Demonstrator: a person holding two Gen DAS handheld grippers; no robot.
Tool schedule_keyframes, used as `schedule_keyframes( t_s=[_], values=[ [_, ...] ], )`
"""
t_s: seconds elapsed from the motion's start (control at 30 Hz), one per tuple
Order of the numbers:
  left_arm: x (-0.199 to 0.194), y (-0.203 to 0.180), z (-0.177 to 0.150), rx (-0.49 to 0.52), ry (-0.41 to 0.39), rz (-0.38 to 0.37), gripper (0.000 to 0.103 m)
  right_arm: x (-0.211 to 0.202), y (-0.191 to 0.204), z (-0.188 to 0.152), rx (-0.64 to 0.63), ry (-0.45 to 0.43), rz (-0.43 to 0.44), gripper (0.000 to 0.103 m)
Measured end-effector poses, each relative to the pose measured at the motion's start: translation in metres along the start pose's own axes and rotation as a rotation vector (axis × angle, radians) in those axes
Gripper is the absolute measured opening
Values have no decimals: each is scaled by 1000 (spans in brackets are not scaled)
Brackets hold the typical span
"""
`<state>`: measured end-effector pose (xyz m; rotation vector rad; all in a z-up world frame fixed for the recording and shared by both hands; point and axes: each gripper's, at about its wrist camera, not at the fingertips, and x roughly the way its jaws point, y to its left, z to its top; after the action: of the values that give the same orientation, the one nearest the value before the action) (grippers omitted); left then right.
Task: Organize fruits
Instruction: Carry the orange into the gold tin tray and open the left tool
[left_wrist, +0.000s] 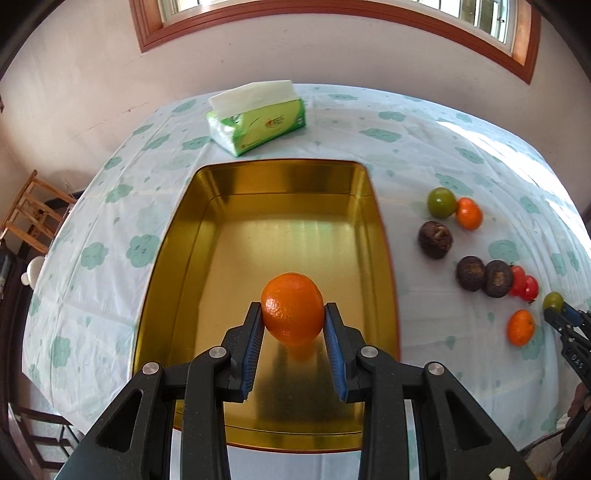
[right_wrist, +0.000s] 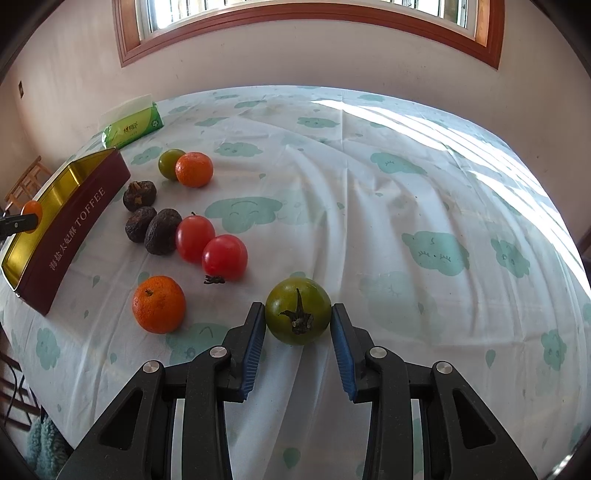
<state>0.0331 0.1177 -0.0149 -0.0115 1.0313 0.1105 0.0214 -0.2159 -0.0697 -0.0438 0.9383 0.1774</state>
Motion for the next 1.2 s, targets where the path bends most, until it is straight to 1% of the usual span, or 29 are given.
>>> schedule_keyframes(
  t_s=[0.13, 0.33, 0.73, 1.0, 1.2],
  values=[
    [13, 22, -8, -29, 32, 30, 29, 1, 2, 0, 0, 10, 2, 38],
    [21, 38, -16, -49, 59, 49, 29, 5, 6, -1, -8, 22, -3, 38],
    [33, 39, -24, -33, 90, 52, 29, 6, 8, -1, -13, 23, -11, 37],
    [33, 38, -24, -23, 88, 55, 30, 6, 8, -1, -7, 23, -9, 37],
    [33, 38, -25, -29, 89, 54, 32, 6, 8, -1, -8, 22, -8, 37]
  ],
)
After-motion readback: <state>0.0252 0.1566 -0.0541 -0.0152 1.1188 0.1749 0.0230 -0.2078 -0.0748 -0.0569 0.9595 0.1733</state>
